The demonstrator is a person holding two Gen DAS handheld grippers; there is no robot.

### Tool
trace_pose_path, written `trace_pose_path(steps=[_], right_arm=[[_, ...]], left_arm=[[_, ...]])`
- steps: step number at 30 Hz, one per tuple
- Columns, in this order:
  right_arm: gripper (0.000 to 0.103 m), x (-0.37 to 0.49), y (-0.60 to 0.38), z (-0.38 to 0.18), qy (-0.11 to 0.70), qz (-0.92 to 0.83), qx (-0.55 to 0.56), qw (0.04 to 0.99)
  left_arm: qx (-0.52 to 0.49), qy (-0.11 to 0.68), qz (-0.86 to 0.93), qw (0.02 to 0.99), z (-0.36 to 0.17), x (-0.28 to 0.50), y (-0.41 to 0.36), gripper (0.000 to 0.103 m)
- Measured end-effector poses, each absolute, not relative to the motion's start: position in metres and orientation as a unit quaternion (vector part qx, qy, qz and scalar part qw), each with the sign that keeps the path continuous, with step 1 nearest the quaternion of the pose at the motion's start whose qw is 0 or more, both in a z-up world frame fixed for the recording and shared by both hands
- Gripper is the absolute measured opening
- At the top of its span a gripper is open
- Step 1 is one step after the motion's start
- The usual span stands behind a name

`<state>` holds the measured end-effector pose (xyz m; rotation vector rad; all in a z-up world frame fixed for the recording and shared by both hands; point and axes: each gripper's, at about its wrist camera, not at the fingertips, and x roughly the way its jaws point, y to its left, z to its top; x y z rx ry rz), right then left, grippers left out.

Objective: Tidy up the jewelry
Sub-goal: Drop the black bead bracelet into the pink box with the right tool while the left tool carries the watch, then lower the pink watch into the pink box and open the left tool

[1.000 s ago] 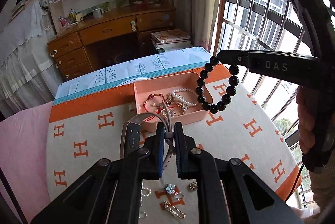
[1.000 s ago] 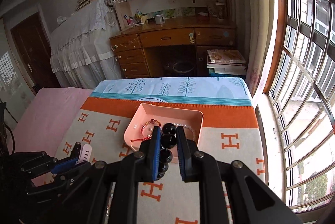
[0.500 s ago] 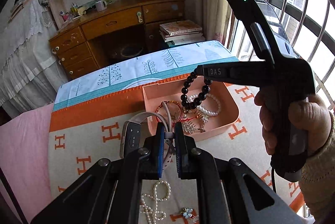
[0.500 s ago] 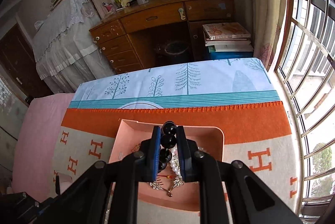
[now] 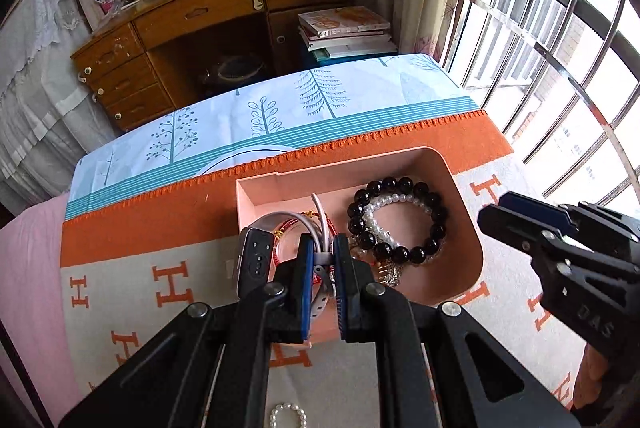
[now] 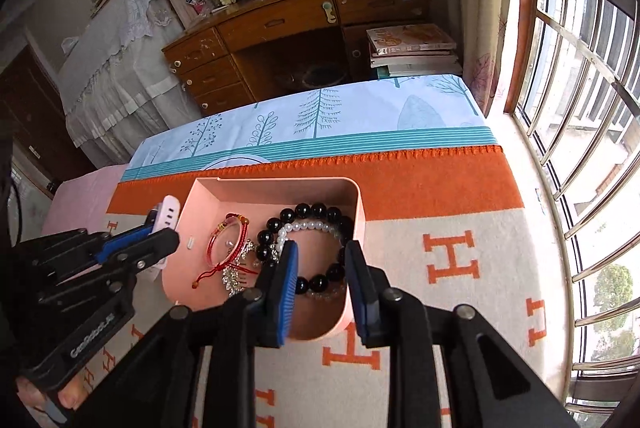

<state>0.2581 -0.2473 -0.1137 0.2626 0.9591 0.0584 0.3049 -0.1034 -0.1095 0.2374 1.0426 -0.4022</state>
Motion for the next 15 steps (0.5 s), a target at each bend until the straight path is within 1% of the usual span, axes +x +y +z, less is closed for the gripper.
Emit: trace_pose_path(steps=[5,6,7,8,10,12,15], right_arm=[[0.025,0.237,-0.252,-0.113,0.451,0.038,0.134,0.881],[0.025,0.235,-0.253,-0.114,0.451,0.037,0.131,0.882],[0.025,0.233,-0.254,-0.114,0.451,0.034,0.128,0.882],[0.025,0.232,-0.254,-0.114,0.451,0.034,0.127,0.883],[0.025,0.230,-0.256,-0.115,0.453,0.037,0.131,0.881],[0.025,0.227,-0.257,-0.115,0.451,0.042,0.136,0.881],[0.025,0.223,-0.255,-0.113,0.448,0.049,0.135,0.883]], left_arm=[[0.123,0.502,-0.171,0.839,-0.130,0.325,-0.121,0.011],[0.127,0.499,-0.161,0.842,-0.132,0.328,-0.123,0.017],[0.129,0.497,-0.157,0.844,-0.134,0.329,-0.125,0.025],[0.130,0.494,-0.155,0.845,-0.135,0.331,-0.126,0.029],[0.124,0.492,-0.148,0.849,-0.134,0.332,-0.124,0.052],[0.117,0.489,-0.147,0.852,-0.130,0.330,-0.120,0.061],[0.111,0.488,-0.152,0.852,-0.122,0.324,-0.114,0.063]])
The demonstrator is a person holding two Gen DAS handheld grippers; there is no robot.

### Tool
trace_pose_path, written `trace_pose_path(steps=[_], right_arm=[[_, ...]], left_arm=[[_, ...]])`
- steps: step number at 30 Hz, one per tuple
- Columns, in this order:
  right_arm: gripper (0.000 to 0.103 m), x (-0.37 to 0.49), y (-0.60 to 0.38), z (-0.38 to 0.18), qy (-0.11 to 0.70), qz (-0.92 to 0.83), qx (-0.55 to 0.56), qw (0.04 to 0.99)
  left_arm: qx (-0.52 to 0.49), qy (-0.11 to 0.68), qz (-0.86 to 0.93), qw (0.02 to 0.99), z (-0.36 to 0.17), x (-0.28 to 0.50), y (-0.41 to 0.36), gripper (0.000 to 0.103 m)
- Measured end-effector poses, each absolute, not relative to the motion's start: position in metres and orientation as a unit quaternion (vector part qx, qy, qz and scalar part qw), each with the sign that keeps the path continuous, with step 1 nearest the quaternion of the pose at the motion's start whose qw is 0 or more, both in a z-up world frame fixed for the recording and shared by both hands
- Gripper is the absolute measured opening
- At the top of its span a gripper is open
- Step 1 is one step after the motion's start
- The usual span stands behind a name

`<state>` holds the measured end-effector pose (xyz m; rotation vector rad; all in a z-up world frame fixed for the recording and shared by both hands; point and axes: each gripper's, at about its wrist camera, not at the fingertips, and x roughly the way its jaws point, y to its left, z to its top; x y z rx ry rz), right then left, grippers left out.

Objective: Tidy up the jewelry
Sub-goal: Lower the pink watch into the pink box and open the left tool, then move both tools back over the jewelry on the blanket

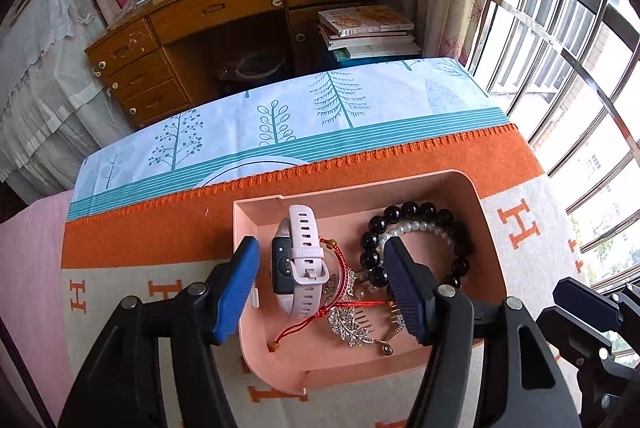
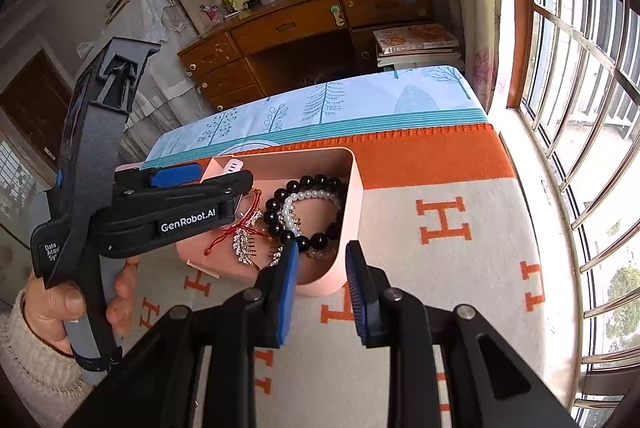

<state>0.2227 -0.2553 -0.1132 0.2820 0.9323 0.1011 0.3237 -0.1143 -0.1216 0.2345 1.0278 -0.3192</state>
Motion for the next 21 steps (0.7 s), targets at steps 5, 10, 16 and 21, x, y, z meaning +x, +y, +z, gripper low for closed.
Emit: trace_pose_path(steps=[5,10,16,21], right_arm=[[0.025,0.214,-0.249,-0.113,0.449,0.062,0.139,0.880],[0.025,0.198,-0.237,-0.107,0.448,0.077,0.135,0.880],[0.025,0.170,-0.224,-0.091,0.442,0.090,0.121,0.884],[0.025,0.147,-0.216,-0.078,0.436,0.097,0.109,0.888]], left_arm=[[0.095,0.484,-0.170,0.853,-0.102,0.305,-0.104,0.070],[0.087,0.469,-0.184,0.859,-0.077,0.280,-0.094,0.070],[0.085,0.445,-0.200,0.869,-0.047,0.240,-0.078,0.076],[0.092,0.426,-0.208,0.876,-0.027,0.205,-0.061,0.077]])
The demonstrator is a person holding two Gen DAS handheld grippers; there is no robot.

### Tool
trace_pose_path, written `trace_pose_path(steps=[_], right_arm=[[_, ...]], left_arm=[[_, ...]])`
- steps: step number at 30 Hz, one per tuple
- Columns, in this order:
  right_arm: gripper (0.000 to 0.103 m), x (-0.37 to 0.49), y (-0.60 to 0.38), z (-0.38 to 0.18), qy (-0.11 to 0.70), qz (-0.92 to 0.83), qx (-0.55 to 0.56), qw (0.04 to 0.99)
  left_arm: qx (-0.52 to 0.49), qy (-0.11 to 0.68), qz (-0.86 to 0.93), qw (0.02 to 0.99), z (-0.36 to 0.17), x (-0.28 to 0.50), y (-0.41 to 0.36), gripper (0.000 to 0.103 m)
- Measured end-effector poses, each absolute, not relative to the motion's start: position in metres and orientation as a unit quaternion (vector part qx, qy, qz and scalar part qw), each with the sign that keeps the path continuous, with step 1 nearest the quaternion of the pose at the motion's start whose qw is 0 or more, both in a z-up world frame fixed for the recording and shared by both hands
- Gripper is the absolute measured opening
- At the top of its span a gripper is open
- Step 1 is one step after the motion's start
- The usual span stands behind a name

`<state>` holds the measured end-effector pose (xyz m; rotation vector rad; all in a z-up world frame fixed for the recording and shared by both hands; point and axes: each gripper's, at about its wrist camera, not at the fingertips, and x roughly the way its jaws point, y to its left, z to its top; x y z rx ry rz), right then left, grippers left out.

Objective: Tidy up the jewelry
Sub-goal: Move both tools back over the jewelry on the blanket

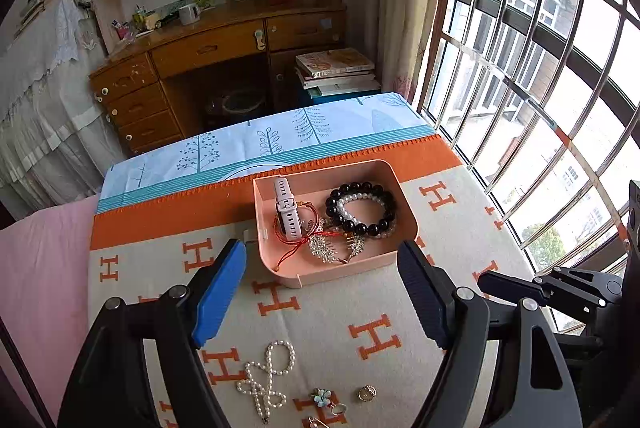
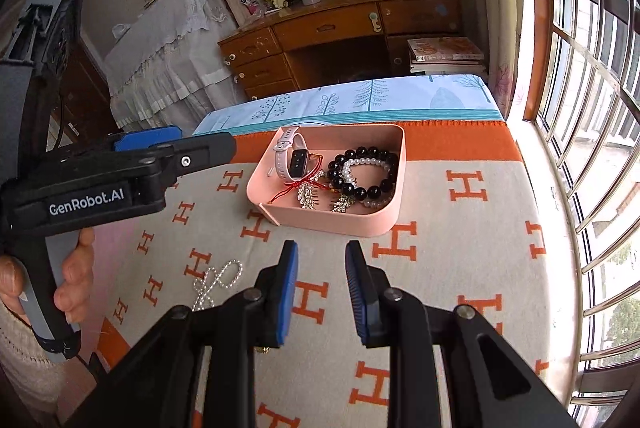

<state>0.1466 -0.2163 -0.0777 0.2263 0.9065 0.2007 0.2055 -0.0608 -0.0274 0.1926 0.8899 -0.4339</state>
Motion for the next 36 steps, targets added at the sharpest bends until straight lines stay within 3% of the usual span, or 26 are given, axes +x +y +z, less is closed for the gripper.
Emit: trace_pose_path(steps=[16,36], right_arm=[[0.025,0.096,-0.174,-0.063,0.434,0.133,0.068,0.888],[0.025,0.091,-0.114,-0.141,0.505,0.167,0.013,0.847]], left_arm=[[0.120,0.413,-0.208,0.879,-0.024,0.127,0.000,0.083],[0.040,0.532,-0.186,0.825,-0.137,0.155,0.065,0.083]])
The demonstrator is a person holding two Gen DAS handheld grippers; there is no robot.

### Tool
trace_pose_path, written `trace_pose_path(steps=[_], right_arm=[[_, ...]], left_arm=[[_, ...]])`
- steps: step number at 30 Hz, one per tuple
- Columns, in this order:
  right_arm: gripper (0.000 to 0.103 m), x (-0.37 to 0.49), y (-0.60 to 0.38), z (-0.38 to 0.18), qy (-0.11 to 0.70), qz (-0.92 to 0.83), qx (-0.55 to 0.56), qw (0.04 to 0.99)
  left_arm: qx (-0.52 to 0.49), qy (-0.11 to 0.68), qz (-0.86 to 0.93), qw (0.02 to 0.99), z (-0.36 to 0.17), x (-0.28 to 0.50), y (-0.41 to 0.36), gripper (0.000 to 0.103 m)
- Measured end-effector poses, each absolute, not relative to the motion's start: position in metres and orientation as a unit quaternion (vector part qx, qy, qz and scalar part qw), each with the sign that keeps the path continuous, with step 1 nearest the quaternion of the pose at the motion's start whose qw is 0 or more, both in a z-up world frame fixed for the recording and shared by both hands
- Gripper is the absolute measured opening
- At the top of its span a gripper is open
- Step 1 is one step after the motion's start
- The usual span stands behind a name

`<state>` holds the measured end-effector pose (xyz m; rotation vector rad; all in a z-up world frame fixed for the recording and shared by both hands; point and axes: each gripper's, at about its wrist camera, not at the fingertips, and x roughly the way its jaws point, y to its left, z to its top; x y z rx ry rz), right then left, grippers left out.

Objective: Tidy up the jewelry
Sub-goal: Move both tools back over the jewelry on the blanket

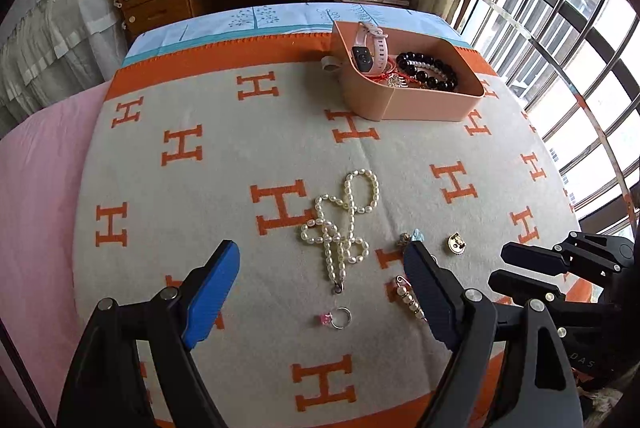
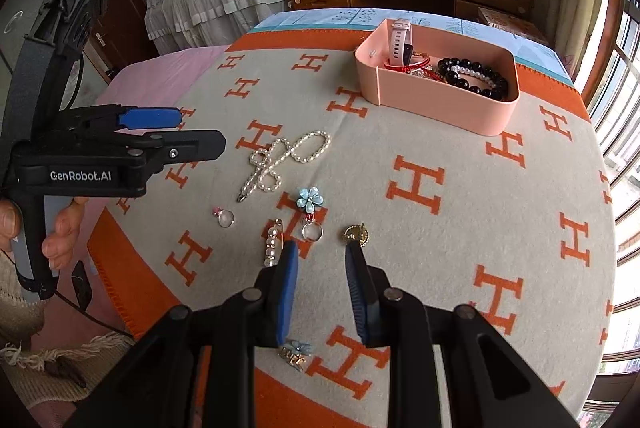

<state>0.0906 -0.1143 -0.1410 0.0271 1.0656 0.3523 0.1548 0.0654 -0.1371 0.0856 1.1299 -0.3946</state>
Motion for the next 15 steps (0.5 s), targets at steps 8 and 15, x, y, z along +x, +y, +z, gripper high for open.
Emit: trace_pose_path(steps=[8,15], right_arm=[[0.025,0.088,-0.135,-0.155,0.511,0.140,0.044,0.847],[0.025,0.080,-0.153,-0.158,0.506,0.116,0.046,0.854]], left_arm=[[0.049,0.584,-0.174,0.792,-0.186,0.173,0.047,0.083],[0.092,0.582,-0.158,0.792,-0.200,0.174,0.027,0.082]])
